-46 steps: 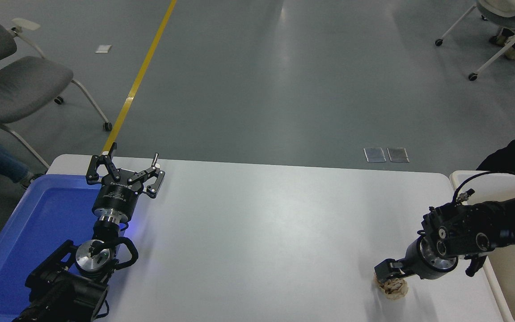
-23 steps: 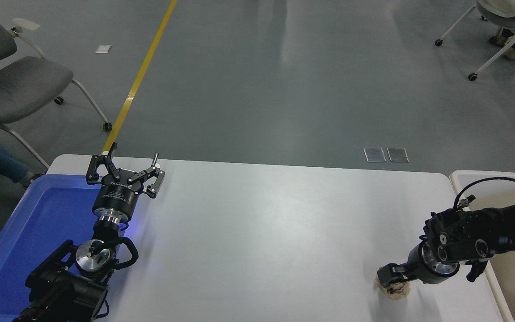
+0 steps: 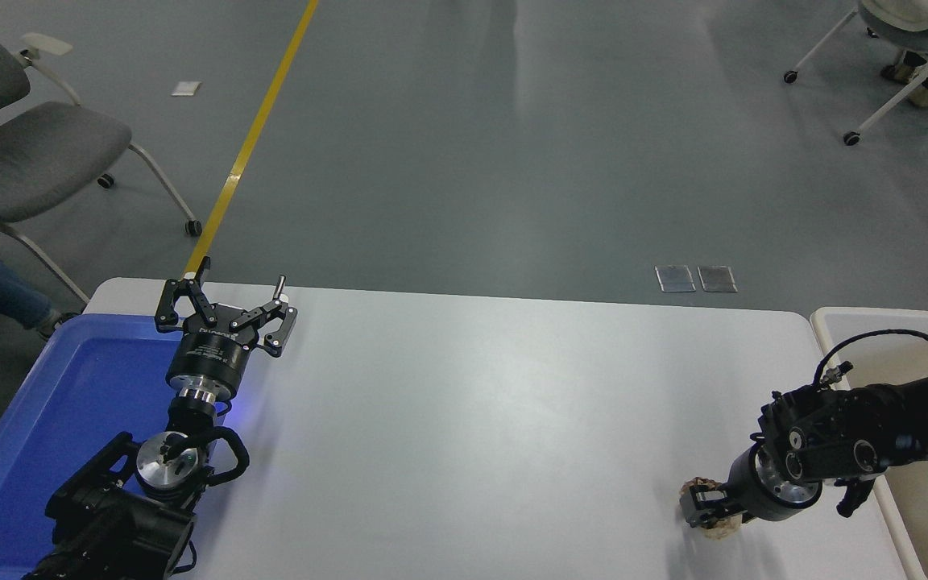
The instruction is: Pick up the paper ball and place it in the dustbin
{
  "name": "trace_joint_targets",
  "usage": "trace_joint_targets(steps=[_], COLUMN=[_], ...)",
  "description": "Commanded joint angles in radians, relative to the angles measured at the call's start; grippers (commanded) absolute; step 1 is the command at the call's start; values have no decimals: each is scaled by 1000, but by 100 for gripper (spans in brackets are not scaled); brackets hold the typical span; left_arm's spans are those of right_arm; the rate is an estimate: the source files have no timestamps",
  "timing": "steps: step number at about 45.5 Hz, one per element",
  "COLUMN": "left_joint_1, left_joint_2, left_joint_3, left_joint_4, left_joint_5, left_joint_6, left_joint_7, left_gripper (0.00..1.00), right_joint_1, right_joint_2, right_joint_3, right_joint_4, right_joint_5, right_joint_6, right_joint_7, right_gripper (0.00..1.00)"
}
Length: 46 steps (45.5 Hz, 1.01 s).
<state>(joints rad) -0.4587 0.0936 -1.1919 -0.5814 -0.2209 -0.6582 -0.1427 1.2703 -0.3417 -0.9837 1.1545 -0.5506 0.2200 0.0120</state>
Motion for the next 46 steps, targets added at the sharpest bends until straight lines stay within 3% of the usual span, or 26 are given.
trace_joint_targets(steps=[1,14,25,46], left_joint_1=[0,0,0,0], left_joint_2=[0,0,0,0], left_joint_3=[0,0,0,2], left_joint_4=[0,0,0,0], left_joint_5=[0,0,0,0], left_joint_6=[0,0,-1,-1], left_joint_7=[0,0,0,0], left_gripper=[99,99,99,99], right_joint_1=[4,73,283,872], right_joint_2=[-8,-89,-267,-511], right_joint_3=[0,-7,-9,-130], right_joint_4=[1,34,215,309], right_joint_5=[-9,-15,-68,-164], right_joint_6=[-1,21,120,551], right_joint_7=[8,51,55,48], right_gripper=[0,0,0,0])
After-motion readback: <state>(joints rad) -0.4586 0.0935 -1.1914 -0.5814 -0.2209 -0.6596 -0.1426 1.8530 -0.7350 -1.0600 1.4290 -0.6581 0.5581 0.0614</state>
